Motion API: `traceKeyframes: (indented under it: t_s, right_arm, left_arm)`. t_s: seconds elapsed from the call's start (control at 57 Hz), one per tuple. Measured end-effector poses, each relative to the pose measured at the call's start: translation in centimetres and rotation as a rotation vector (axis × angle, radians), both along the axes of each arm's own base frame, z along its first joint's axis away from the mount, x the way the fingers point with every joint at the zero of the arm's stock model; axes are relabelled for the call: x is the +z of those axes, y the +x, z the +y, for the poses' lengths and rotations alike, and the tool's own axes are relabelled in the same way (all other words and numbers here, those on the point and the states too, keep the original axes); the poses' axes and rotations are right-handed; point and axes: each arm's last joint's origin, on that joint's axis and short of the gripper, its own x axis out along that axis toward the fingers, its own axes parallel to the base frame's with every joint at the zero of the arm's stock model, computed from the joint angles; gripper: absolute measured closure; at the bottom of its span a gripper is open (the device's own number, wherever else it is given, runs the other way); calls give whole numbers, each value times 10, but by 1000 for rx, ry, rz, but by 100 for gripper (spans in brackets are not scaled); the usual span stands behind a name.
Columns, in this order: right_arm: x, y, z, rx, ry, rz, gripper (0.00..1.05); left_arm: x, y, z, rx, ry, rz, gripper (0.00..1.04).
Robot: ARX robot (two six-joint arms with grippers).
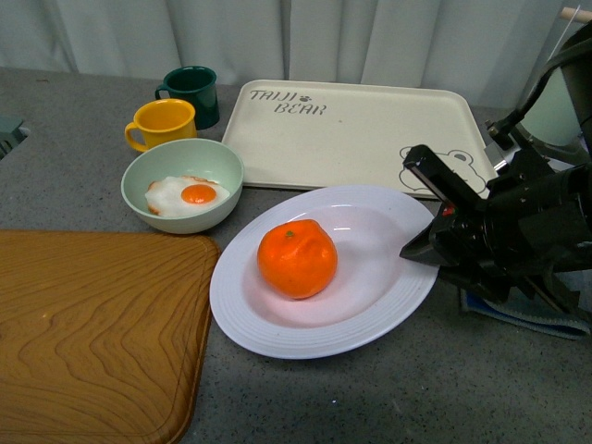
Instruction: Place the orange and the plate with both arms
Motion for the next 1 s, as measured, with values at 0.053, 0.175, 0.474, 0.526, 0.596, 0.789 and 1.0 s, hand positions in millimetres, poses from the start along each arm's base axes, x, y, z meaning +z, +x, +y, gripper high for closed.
traceKeyframes:
  t_s: [0.053, 0.175, 0.474, 0.526, 0.596, 0.789, 1.0]
  right_arm:
    - [0, -2, -2, -7, 22, -27, 102]
    - [-5, -7, -8, -18, 65, -63, 103]
    - [-2, -5, -24, -40, 161, -221, 104]
    - [2, -3, -28, -40, 187, -251, 104]
    - [8, 1, -31, -33, 223, -297, 104]
    - [19, 14, -34, -21, 313, -385, 104]
    - [19, 62, -31, -33, 360, -429, 104]
  left_arm:
    - [0, 0, 0, 0, 0, 0, 7]
    - [0, 0, 0, 0, 0, 0, 7]
    - [0, 0, 0, 0, 0, 0, 7]
    - [0, 0, 0, 0, 0, 0, 7]
    - [0, 0, 0, 0, 0, 0, 7]
    - [0, 0, 0, 0, 0, 0, 7]
    - [0, 0, 0, 0, 0, 0, 7]
